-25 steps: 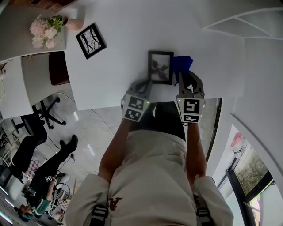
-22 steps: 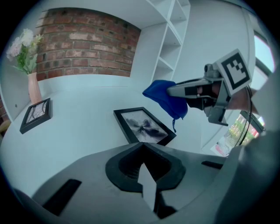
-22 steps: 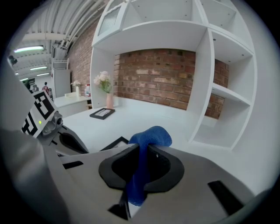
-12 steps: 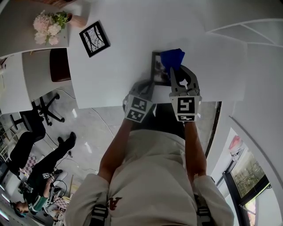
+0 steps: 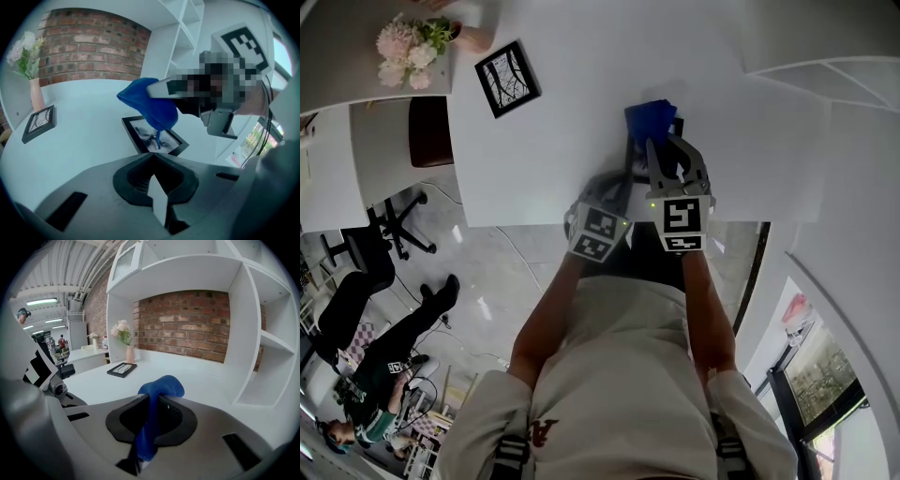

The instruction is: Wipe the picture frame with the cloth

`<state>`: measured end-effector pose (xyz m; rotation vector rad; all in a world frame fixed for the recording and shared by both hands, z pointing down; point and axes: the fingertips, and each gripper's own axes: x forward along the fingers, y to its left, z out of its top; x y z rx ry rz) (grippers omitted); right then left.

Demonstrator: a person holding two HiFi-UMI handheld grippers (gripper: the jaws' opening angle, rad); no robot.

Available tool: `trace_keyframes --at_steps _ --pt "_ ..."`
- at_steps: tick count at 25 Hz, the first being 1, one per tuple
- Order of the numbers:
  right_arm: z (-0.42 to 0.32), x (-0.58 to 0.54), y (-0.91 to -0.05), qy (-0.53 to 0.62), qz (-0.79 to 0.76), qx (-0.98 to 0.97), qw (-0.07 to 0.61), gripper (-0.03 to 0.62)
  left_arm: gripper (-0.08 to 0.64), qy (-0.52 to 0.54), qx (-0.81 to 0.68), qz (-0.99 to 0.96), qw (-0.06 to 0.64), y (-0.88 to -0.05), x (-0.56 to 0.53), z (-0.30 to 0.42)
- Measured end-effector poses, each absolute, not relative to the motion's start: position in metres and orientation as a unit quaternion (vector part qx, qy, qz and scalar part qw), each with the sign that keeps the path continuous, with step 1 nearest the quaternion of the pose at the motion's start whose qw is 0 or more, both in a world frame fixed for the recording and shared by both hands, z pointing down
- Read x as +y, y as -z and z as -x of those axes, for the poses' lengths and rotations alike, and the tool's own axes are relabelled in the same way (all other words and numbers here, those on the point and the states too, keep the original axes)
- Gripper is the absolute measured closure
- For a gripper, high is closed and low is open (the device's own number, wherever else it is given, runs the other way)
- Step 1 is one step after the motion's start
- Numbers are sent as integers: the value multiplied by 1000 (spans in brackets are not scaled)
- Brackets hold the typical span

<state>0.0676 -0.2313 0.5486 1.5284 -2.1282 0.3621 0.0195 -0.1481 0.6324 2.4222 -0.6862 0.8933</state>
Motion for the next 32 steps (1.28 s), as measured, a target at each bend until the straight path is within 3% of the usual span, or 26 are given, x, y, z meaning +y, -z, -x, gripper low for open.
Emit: trace_keyframes --at_steps 11,32 --pt "-48 -235 -604 -176 -538 -778 273 558 558 -324 -258 -880 234 -634 -149 -18" --pt "-105 -228 -608 -144 -568 -757 289 557 558 -325 -269 -875 239 -633 -149 -18"
